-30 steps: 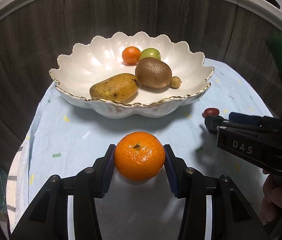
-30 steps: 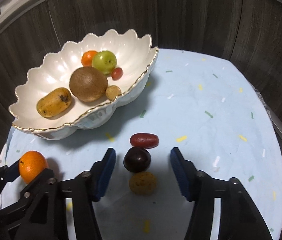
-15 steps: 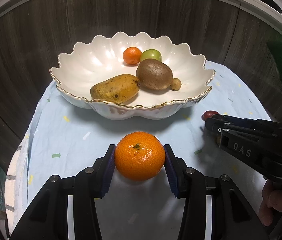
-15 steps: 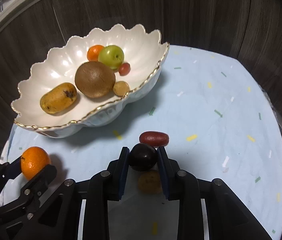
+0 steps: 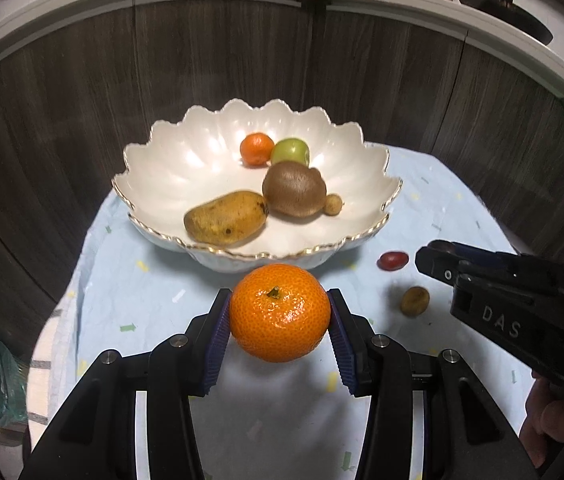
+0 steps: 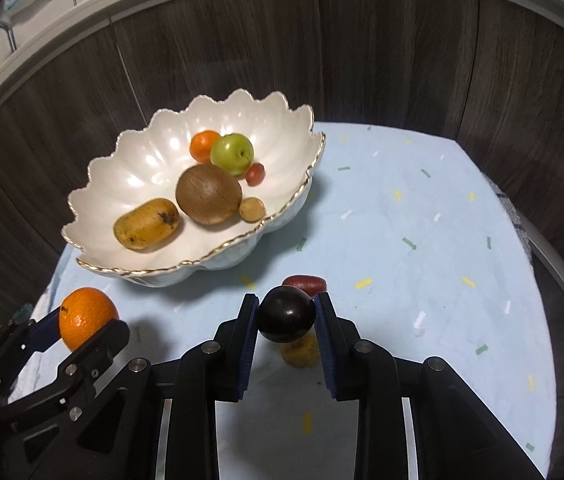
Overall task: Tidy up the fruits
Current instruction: 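Carry the mandarin over the bowl with the left gripper while the right gripper carries the plum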
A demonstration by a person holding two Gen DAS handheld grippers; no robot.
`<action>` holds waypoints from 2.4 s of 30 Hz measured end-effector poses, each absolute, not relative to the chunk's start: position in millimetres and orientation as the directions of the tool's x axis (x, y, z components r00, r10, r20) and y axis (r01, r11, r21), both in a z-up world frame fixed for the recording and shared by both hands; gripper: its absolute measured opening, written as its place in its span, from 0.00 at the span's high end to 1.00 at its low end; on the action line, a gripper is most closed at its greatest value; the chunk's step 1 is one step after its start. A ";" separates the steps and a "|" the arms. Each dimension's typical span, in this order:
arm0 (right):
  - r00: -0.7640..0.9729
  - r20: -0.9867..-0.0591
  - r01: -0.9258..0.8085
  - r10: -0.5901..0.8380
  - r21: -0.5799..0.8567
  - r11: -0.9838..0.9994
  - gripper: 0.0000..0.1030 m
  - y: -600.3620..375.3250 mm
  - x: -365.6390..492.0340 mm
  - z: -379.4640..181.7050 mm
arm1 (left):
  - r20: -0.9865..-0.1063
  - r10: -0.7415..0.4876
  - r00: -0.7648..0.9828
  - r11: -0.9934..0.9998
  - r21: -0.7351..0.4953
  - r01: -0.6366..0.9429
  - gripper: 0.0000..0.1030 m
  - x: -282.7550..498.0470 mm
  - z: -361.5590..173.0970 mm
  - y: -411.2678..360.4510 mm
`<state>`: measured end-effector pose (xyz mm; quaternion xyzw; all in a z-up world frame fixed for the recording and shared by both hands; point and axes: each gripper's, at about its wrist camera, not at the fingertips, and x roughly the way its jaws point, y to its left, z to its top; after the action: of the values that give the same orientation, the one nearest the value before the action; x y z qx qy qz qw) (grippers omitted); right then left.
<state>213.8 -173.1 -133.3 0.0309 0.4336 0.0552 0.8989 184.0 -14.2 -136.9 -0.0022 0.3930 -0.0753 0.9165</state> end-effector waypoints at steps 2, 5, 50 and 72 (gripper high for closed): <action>0.624 -0.771 -0.077 0.128 0.103 0.992 0.72 -172.0 210.6 -127.3 | -0.714 -0.142 0.686 0.989 -0.068 0.134 0.56 183.7 -131.4 -13.6; 0.634 -0.762 -0.084 0.131 0.101 0.991 0.71 -170.0 205.8 -118.0 | -0.705 -0.142 0.695 0.989 -0.068 0.133 0.56 182.8 -123.2 -11.8; 0.694 -0.703 -0.175 0.154 0.042 0.984 0.71 -121.4 234.2 -47.9 | -0.642 -0.163 0.749 0.986 -0.136 0.098 0.55 244.9 -74.9 50.1; 0.686 -0.714 -0.152 0.140 0.048 0.987 0.71 -110.5 301.9 -54.2 | -0.645 -0.173 0.744 0.981 -0.177 0.075 0.55 308.2 -90.7 65.1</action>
<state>301.9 -110.5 -54.2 -0.0073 0.3881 0.0795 0.9182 308.2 65.1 -90.7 -0.0699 0.3512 -0.0664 0.9313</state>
